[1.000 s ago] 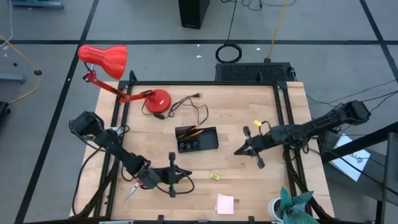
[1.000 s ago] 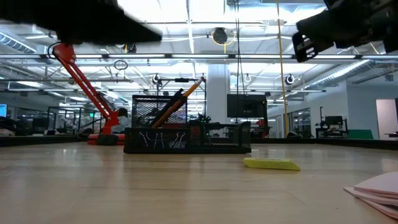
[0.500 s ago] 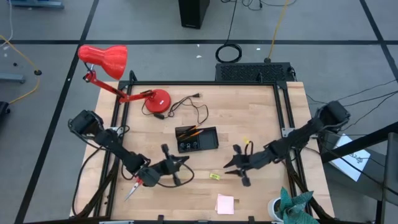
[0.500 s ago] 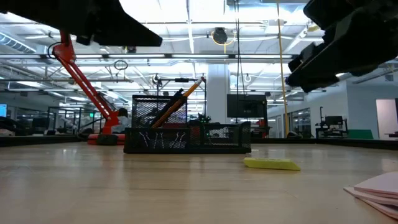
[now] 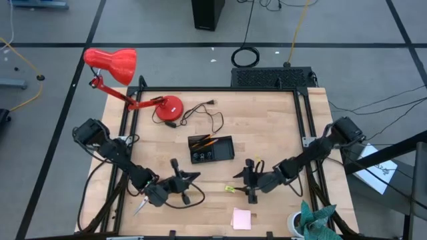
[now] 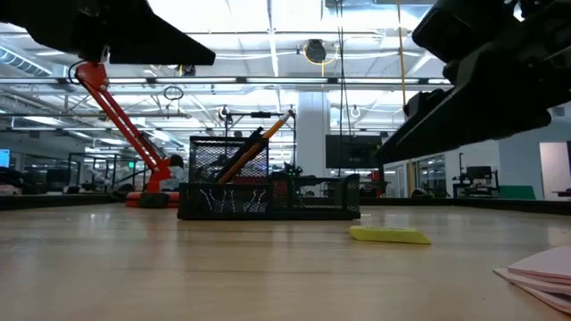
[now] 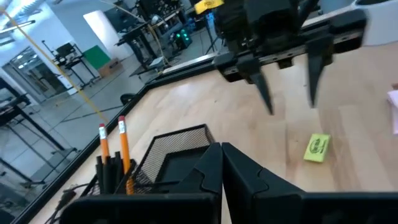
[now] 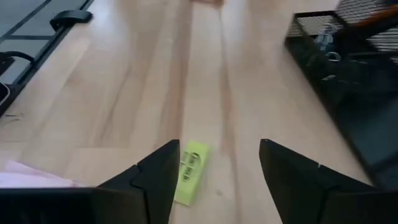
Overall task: Pick and place office supplies into organizer
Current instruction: Put the green eraser into the desk organizer
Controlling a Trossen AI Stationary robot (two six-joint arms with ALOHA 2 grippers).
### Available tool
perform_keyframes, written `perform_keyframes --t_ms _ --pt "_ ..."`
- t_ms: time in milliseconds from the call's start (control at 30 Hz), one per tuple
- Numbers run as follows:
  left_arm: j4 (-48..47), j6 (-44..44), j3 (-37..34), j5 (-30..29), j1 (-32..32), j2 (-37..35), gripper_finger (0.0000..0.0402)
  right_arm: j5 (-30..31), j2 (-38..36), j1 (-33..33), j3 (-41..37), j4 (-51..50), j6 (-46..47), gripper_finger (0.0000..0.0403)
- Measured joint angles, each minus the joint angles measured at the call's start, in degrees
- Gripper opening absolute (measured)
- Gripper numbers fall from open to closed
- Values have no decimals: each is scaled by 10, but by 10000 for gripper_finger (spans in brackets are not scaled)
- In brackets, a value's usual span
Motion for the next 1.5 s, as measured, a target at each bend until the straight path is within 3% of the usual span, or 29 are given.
perform_keyframes --t_ms 500,833,1033,1200,1500 --pt "-15 -31 0 -11 0 0 10 -31 109 12 40 -4 27 211" --pt "-15 -42 0 -5 -1 0 19 40 135 11 42 -37 47 210" --pt "-23 -42 0 1 -1 0 3 36 135 -2 41 -43 48 208" --pt "-27 -46 0 6 -1 0 21 33 135 -4 41 -46 60 175" --pt "-31 -41 0 55 -8 0 17 -6 135 -6 40 -28 39 69"
